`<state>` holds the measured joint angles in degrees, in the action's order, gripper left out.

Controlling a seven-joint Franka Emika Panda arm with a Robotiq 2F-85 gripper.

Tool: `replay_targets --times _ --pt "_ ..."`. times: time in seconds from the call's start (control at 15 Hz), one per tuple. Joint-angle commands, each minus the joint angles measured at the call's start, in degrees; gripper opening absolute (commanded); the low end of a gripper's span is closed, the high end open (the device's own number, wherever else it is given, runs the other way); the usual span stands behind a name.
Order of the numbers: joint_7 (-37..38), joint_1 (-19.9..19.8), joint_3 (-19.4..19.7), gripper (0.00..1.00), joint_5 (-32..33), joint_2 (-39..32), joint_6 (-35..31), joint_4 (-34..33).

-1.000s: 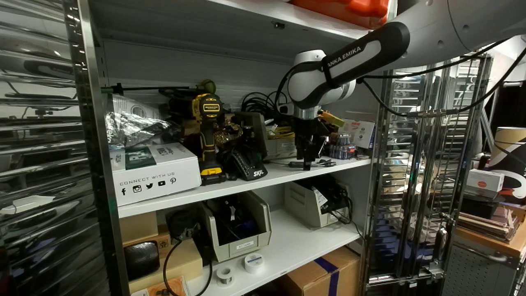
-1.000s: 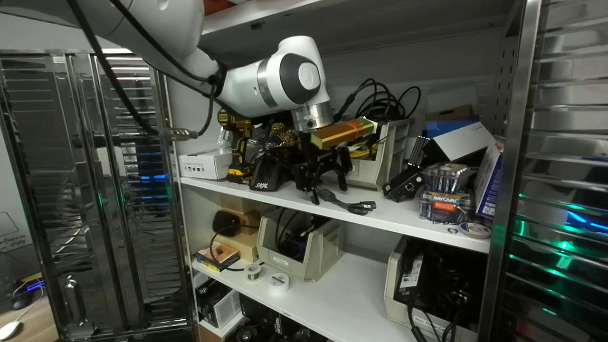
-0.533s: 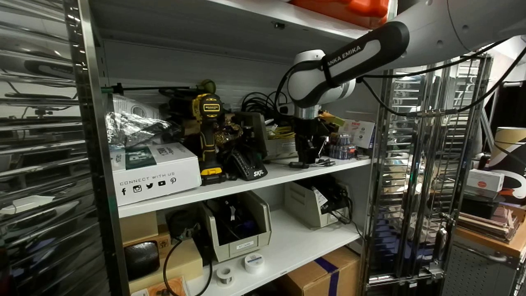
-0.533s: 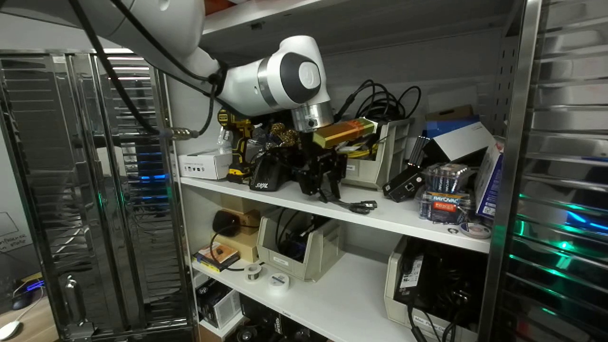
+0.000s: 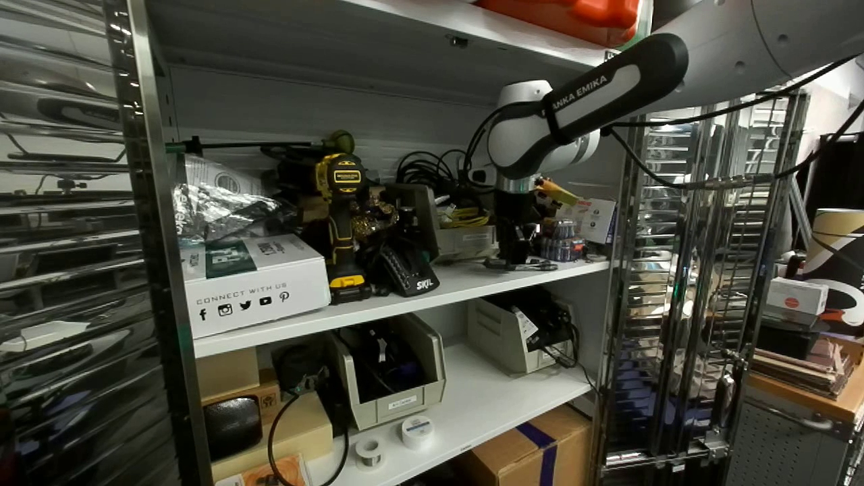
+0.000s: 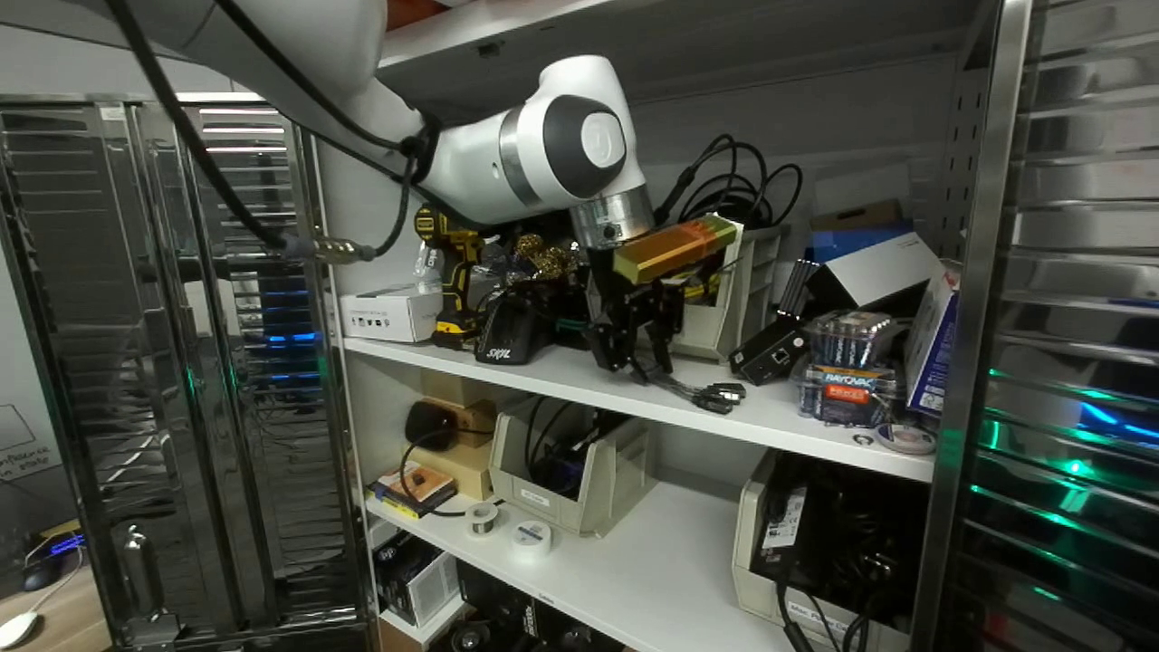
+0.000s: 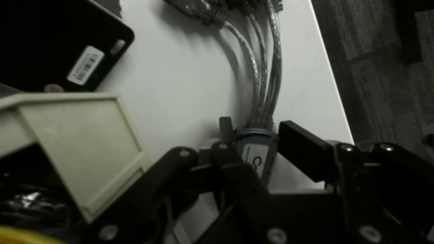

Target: Pick up the black cable and put it in the tool box

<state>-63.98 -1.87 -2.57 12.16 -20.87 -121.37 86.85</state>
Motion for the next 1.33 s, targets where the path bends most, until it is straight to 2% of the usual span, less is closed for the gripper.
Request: replay_targets --times 0.0,0.53,0.93,1.27 --pt "3.6 -0.1 1.3 0.22 2.4 7.7 -10.9 11.3" --pt "8.9 0.0 2.5 0.22 5.8 20.2 -24.5 32.1" --pt "23.8 -0.6 3.7 0.22 9.9 26.4 -42.7 42.1" --pt "41.4 -3.6 3.6 0.21 17.3 24.8 -56.6 44.4"
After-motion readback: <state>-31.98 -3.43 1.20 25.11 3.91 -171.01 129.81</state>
